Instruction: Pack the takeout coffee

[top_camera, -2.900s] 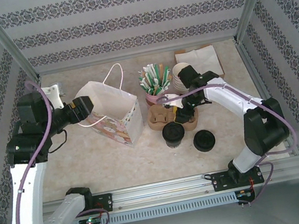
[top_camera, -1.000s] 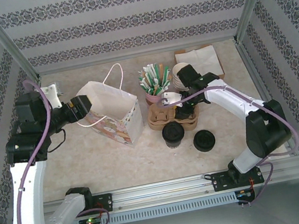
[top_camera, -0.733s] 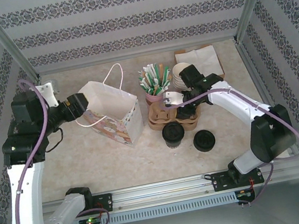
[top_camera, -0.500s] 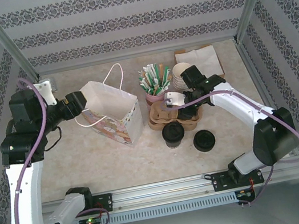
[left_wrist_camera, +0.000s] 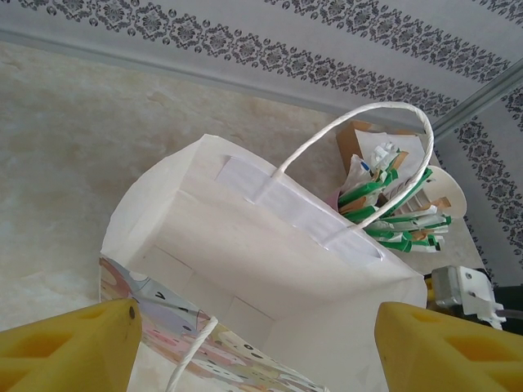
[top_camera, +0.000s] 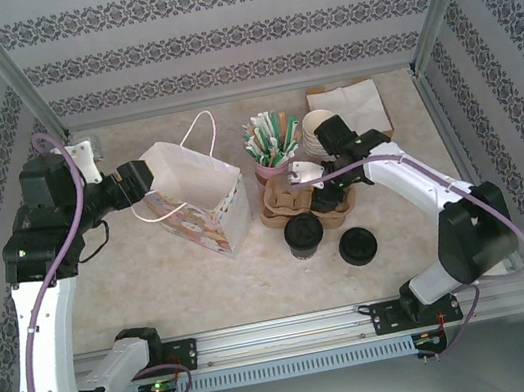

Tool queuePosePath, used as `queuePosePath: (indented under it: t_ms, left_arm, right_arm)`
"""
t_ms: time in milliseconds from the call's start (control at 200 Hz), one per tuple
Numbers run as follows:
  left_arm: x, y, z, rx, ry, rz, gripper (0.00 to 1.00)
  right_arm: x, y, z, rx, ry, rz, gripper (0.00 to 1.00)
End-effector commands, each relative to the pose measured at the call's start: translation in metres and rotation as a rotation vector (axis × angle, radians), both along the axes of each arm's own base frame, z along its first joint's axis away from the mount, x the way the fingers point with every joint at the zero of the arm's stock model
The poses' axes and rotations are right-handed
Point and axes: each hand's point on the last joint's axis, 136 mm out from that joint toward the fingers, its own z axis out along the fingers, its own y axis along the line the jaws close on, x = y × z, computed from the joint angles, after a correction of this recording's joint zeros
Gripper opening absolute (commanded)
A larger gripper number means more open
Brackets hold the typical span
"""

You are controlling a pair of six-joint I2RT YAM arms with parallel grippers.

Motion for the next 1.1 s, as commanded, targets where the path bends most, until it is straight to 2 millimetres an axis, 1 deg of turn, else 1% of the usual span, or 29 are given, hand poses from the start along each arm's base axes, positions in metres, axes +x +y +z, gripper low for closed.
queuePosePath:
  t_ms: [0,130,480,585,610,674,784,919,1094]
  left_arm:
    - [-0.004,0.001,0.006,0.011,-0.012,-0.014,0.76]
    - [-0.005,0.001,0.005,0.013,-0.009,-0.014,0.76]
    - [-0.003,-0.001,0.005,-0.001,-0.010,-0.021,0.76]
    - [-0.003,-0.002,0.006,-0.004,-0.009,-0.022,0.76]
    - [-0.003,-0.002,0.006,-0.007,-0.010,-0.022,0.76]
    - [-0.002,-0.002,0.006,-0.009,-0.008,-0.023,0.76]
    - [-0.002,-0.002,0.006,-0.011,-0.009,-0.023,0.76]
    - [-0.002,-0.002,0.005,-0.011,-0.007,-0.021,0.76]
    - [-0.002,-0.003,0.006,-0.016,-0.008,-0.027,0.76]
  right_arm:
    - [-0.006,0.000,-0.006,-0.006,0.085,-0.018,0.49]
    - [-0.003,0.002,-0.001,0.011,0.081,-0.021,0.51]
    - [-0.002,0.007,0.007,0.060,0.054,0.004,0.57]
    - [0.002,0.009,0.012,0.092,0.028,0.011,0.62]
    - [0.003,0.009,0.013,0.094,0.021,0.012,0.67]
    - [0.004,0.010,0.013,0.097,0.009,0.023,0.68]
    - [0.006,0.013,0.014,0.106,0.001,0.040,0.67]
    - [0.007,0.017,0.014,0.130,-0.003,0.075,0.60]
    - [0.008,0.022,0.008,0.143,0.011,0.108,0.59]
